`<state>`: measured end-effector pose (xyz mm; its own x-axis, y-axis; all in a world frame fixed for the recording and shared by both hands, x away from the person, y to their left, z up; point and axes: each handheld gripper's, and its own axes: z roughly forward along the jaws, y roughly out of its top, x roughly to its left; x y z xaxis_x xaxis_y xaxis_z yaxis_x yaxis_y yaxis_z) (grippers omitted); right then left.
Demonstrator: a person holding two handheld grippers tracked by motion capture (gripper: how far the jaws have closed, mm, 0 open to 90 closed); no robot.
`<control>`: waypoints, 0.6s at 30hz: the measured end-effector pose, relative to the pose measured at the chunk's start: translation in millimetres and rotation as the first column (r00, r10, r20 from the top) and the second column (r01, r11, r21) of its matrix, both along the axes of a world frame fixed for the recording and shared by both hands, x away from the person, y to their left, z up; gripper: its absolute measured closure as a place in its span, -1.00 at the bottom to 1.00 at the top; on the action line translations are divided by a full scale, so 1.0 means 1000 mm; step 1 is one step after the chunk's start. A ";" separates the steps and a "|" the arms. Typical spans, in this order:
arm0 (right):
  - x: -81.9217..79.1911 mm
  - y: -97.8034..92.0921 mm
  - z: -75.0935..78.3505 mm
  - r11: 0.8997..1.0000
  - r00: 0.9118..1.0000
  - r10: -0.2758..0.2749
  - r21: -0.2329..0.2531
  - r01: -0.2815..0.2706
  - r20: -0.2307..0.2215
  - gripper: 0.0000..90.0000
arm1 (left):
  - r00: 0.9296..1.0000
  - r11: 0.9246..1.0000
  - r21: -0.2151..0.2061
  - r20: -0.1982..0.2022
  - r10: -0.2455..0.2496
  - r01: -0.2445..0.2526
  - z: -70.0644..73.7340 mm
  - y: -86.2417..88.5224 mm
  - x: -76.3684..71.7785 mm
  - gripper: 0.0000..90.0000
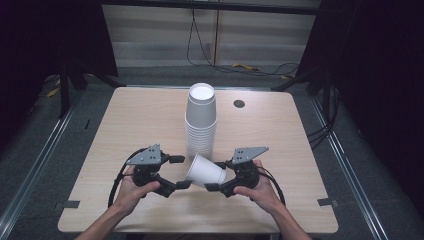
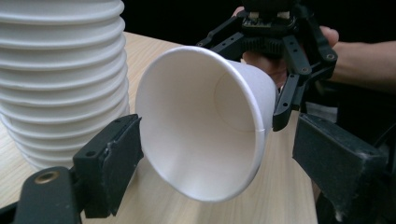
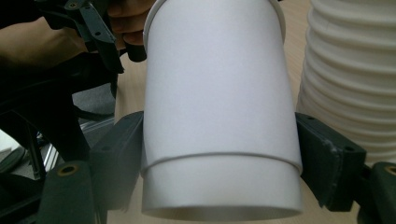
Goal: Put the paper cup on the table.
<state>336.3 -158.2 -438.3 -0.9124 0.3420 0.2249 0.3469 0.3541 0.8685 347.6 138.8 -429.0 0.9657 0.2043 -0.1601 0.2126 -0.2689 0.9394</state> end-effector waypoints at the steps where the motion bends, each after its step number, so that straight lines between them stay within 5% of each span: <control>1: 0.000 0.000 0.000 1.000 1.000 0.001 0.003 -0.001 0.010 -0.49 | 1.000 1.000 -0.006 -0.003 0.003 -0.003 0.000 0.000 0.000 -0.65; 10: -0.002 0.001 0.002 0.997 0.999 0.021 0.072 -0.024 0.035 -0.49 | 1.000 0.999 -0.044 -0.022 0.002 -0.003 0.001 0.002 0.001 -0.66; 12: -0.003 0.001 0.002 0.997 0.999 0.026 0.078 -0.030 0.045 -0.49 | 0.999 0.999 -0.033 -0.024 0.031 -0.031 0.000 0.001 0.001 -0.66; 18: -0.003 0.002 0.002 0.995 0.997 0.047 0.089 -0.052 0.053 -0.49 | 1.000 1.000 -0.016 -0.028 0.008 -0.009 -0.004 -0.005 0.002 -0.75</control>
